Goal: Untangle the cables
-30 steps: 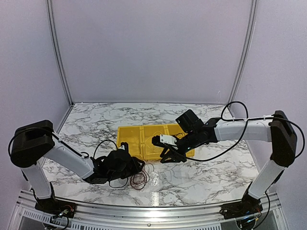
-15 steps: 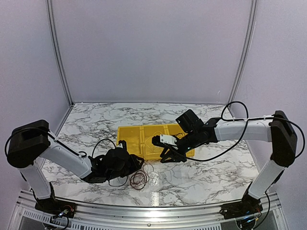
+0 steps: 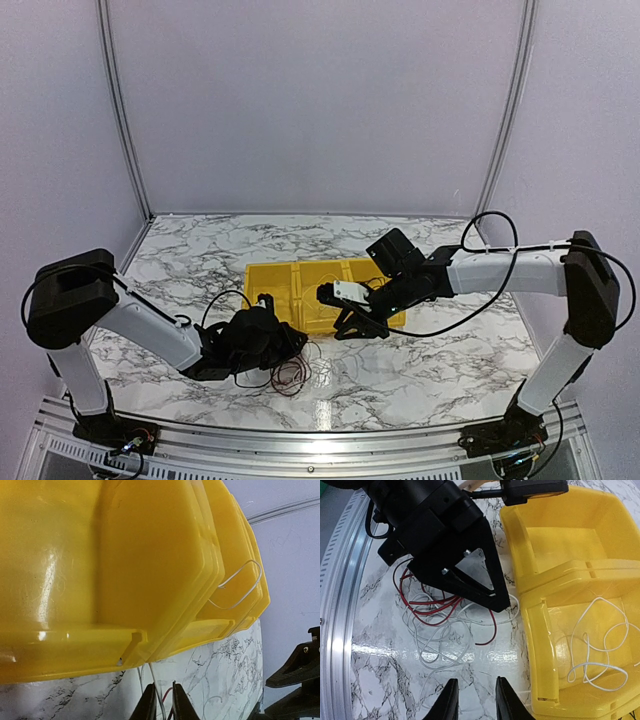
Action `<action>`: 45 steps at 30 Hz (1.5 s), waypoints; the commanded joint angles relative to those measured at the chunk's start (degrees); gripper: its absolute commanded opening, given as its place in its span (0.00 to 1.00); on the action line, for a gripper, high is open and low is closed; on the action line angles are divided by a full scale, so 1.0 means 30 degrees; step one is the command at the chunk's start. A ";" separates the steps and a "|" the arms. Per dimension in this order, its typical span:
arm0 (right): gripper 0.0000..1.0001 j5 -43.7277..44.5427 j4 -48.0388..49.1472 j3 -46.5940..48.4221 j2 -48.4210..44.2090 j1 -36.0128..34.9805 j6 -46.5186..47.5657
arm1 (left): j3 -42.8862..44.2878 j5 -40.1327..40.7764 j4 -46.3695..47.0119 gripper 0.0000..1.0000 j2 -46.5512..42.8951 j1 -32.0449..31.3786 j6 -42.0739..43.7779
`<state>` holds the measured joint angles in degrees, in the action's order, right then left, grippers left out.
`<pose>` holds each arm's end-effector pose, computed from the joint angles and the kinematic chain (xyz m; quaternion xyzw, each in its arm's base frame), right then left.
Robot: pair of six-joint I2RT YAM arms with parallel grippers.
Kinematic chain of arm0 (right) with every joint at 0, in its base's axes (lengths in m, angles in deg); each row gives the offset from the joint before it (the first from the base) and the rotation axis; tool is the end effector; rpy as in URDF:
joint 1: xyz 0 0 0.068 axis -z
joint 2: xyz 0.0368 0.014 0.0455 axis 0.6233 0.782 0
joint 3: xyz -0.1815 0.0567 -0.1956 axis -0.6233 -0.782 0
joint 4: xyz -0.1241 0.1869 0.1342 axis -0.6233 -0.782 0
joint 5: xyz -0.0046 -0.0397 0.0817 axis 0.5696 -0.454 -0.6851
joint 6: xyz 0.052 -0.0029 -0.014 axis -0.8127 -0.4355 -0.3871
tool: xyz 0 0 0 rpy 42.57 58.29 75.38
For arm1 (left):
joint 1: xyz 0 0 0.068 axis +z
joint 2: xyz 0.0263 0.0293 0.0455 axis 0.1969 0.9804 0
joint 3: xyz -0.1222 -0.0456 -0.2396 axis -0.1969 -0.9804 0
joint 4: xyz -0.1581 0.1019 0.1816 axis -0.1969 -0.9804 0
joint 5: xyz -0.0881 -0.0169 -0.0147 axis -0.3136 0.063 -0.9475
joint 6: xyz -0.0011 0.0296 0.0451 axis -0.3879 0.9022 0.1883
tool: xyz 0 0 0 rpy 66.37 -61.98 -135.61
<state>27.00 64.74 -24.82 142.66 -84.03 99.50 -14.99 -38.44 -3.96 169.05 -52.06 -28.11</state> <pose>0.2243 0.2541 0.2052 -0.6538 0.6544 0.2798 0.2570 0.1615 -0.3015 0.1277 -0.1143 0.8385 -0.4309 0.3134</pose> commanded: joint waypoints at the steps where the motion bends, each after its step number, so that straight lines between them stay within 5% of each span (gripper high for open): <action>1: 0.27 0.0052 -0.0117 0.0171 -0.0209 -0.0106 0.0259 | -0.0138 0.0083 -0.0150 0.12 0.0028 0.0104 0.0007; 14: 0.28 -0.0852 -0.0168 0.0057 -0.0419 -0.0105 0.0351 | -0.0589 0.0379 -0.0180 0.07 -0.2779 -0.0577 0.4095; 25: 0.41 -0.2207 0.0640 -0.0038 0.0028 -0.0369 -0.1024 | -0.0647 0.0947 -0.0645 0.00 -0.6352 -0.1761 0.7273; 30: 0.42 -0.1842 0.1121 -0.0034 0.0315 -0.0387 -0.1758 | 0.0016 0.2969 -0.4795 0.01 -0.7529 -0.1917 0.5440; 37: 0.40 -0.1744 0.0736 0.0162 0.0786 -0.0382 -0.1497 | 0.0138 0.2939 -0.8359 0.36 -0.5805 -0.1859 0.3158; 45: 0.39 -0.1843 0.0440 0.0295 0.0993 -0.0417 -0.1327 | 0.2929 0.2119 -0.9463 0.46 -0.3163 -0.1740 0.3393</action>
<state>22.00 66.58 -25.04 145.48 -84.68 95.56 -10.58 -31.86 -28.70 158.12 -57.59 -17.69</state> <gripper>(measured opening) 0.397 0.460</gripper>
